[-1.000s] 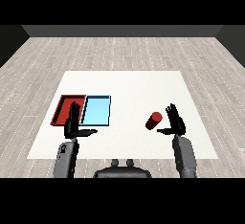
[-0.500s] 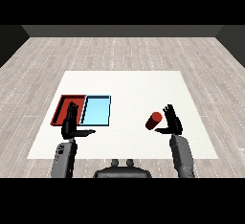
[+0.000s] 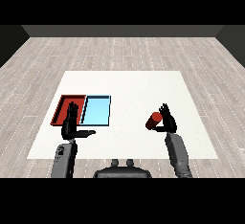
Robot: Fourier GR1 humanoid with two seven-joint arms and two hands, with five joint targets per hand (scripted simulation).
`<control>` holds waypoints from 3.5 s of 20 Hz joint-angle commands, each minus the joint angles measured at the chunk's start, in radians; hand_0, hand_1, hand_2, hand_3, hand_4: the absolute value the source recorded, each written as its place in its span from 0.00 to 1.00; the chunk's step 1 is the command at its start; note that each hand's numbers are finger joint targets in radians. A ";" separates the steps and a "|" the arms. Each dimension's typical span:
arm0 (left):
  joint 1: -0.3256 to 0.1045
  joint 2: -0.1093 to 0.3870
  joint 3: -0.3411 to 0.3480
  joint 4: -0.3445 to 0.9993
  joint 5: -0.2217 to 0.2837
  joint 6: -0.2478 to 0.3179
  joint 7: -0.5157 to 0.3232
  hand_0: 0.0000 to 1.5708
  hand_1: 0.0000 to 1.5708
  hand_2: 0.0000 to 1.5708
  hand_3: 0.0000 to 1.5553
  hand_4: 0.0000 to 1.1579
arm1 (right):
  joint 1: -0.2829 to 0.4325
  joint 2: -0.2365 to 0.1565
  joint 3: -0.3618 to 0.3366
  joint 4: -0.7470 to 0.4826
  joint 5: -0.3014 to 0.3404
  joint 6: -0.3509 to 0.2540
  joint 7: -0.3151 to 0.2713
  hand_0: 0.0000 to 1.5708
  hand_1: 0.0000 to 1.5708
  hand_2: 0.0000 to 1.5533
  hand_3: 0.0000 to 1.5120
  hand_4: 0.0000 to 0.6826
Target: Pick the red can and put it in the red box
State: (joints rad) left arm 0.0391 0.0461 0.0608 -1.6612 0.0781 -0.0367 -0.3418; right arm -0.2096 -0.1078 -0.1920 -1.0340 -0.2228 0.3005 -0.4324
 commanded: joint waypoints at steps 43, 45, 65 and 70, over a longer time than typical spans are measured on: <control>-0.011 -0.033 -0.021 0.046 -0.024 0.025 -0.043 0.00 0.00 0.00 0.00 0.00 | -0.113 0.005 0.067 0.104 0.039 -0.161 0.047 0.94 0.94 0.94 0.95 0.96; 0.036 0.043 0.042 -0.026 0.056 -0.058 0.009 0.00 0.00 0.00 0.00 0.00 | -0.145 0.001 0.051 0.136 0.044 -0.184 0.023 0.95 0.95 0.94 0.95 0.97; -0.090 -0.037 -0.065 0.194 -0.099 0.011 -0.072 0.00 0.00 0.00 0.00 0.00 | -0.012 0.027 0.150 -0.242 0.108 -0.244 0.077 0.92 0.92 0.93 0.93 0.95; -0.133 -0.045 -0.144 0.062 -0.078 0.033 0.117 0.00 0.00 0.00 0.00 0.00 | -0.039 0.004 0.102 -0.241 0.066 -0.218 0.069 0.91 0.91 0.93 0.94 0.96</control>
State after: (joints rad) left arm -0.0292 0.0114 -0.0335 -1.5882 0.0022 -0.0240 -0.3185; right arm -0.2290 -0.0821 -0.0610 -1.2636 -0.1300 0.0625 -0.3656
